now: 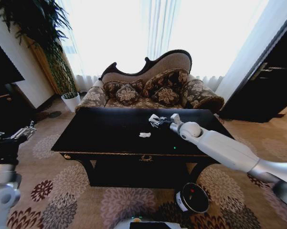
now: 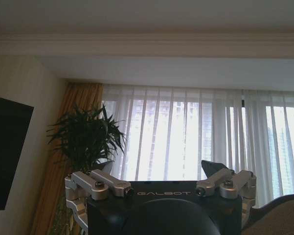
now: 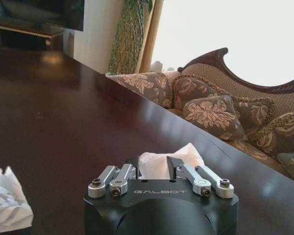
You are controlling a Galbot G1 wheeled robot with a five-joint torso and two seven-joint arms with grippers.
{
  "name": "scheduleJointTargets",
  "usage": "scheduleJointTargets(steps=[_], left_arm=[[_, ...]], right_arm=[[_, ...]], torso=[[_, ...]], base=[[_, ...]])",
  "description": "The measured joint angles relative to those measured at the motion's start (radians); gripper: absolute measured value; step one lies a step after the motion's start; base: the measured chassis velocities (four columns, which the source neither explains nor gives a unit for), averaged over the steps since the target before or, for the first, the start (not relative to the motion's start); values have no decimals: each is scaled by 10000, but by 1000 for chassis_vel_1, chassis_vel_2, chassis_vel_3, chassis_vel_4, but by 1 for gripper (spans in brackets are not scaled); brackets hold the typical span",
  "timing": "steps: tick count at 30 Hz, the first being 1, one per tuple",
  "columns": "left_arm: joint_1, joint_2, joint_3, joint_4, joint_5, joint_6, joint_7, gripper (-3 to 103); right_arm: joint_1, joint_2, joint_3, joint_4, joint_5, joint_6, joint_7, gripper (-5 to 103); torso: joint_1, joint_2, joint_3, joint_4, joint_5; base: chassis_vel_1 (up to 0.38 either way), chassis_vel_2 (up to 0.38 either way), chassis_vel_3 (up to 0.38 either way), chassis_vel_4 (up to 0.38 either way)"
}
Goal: Move to the front of the table and place the trash on the table into the trash bin.
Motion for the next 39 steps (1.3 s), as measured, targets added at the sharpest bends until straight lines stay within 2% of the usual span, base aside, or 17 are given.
scheduleJointTargets(steps=[2,4,7,12,14,16,17,19,22,25,27,28,30,33,34,37,39], left_arm=[[8,-6,0,-35,1,0,-1,100],[12,-10,1,-45,5,0,-1,100],[30,-35,6,-79,15,0,-1,100],[49,-53,-1,-93,18,0,-2,100],[54,-56,-12,-92,18,0,-2,100],[59,-58,-33,-77,18,0,-2,100],[61,-59,-40,-66,18,0,-2,100],[61,-63,-43,-45,19,-1,-2,100],[57,-68,-43,-29,22,-3,-2,100],[38,-87,10,8,73,-6,-2,100],[33,-97,30,15,90,-7,-1,100],[31,-103,53,27,109,-8,0,100],[29,-103,58,35,114,-8,1,100],[9,-96,80,74,127,-12,2,100],[9,-96,80,74,127,-12,2,100],[3,-94,120,80,150,-13,5,100],[5,-98,134,80,163,-13,6,100]], right_arm=[[-97,-84,106,51,15,52,-99,25],[-136,-116,146,69,18,80,-156,25],[-172,-147,189,74,16,122,-242,9],[-28,-1,55,-129,-30,108,-68,-1],[29,57,5,-196,-31,90,10,5],[126,161,-85,-318,-28,63,106,16],[167,206,-120,-366,-28,57,123,16],[239,299,-170,-459,-29,43,148,27],[283,367,-203,-536,-43,39,157,33],[459,548,-305,-890,-171,47,161,49],[502,593,-320,-990,-202,54,159,49],[547,644,-326,-1104,-223,61,151,60],[558,660,-328,-1140,-231,63,145,60],[561,685,-330,-1214,-270,79,133,77],[561,685,-330,-1214,-270,79,133,77],[561,697,-305,-1283,-338,85,100,93],[561,699,-295,-1363,-443,88,22,97]], torso=[[0,0,0,-1,0],[0,0,0,-2,1],[0,0,0,-1,0],[0,0,0,-1,0],[0,0,0,0,0],[0,0,0,0,0],[0,0,0,0,0],[0,0,0,0,-2],[0,0,0,0,-2],[0,0,0,0,-1],[0,0,0,0,-1],[0,0,0,0,-1],[1,0,1,0,-1],[0,-1,0,0,0],[0,-1,0,0,0],[0,0,0,0,-1],[0,0,0,0,-1]], base=[[0,0,0,0],[0,0,0,0],[0,0,0,0],[0,0,0,0],[0,0,0,0],[0,0,0,0],[0,0,0,0],[0,0,0,0],[0,0,0,0],[0,0,0,0],[0,0,0,0],[0,0,0,0],[0,0,0,0],[0,0,0,0],[0,0,0,0],[0,0,0,0],[0,0,0,0]])
